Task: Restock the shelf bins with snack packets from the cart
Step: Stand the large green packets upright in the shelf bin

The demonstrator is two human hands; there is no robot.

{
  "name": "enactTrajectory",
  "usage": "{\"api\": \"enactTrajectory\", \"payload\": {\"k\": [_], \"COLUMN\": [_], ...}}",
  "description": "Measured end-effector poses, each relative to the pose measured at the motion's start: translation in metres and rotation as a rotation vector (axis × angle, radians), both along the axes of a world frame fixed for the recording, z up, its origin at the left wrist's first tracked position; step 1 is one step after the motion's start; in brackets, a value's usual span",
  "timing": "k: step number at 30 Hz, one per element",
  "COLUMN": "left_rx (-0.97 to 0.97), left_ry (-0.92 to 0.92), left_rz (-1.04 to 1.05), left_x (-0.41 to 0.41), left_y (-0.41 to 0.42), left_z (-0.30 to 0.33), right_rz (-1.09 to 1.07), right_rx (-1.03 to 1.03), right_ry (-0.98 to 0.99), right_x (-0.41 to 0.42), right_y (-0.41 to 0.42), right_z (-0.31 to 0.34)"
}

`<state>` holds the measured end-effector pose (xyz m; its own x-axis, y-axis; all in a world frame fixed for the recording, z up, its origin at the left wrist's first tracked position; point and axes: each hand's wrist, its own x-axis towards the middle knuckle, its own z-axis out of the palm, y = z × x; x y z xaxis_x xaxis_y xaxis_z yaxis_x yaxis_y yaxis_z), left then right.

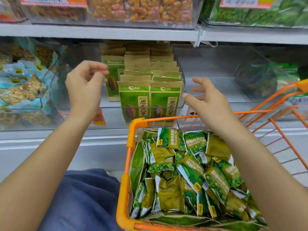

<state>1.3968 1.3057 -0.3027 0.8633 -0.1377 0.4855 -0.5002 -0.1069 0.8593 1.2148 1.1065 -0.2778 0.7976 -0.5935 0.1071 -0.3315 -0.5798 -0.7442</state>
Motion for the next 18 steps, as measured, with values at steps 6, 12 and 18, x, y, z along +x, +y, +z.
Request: {"api": "enactTrajectory", "payload": {"k": [6, 12, 18], "left_rx": [0.297, 0.433, 0.497], "left_ry": [-0.051, -0.186, -0.167], "left_rz": [-0.487, -0.514, -0.573], "left_x": [-0.095, -0.109, -0.111], "left_y": [-0.007, -0.020, -0.020], "left_z": [-0.011, -0.028, -0.033], "right_rz": [0.446, 0.467, 0.519], "right_rx": [-0.126, -0.430, -0.243], "right_ry": [0.549, 0.694, 0.671], "right_x": [-0.071, -0.093, -0.085], "right_y": [0.013, 0.020, 0.026], "right_z": [-0.008, -0.027, -0.031]}}
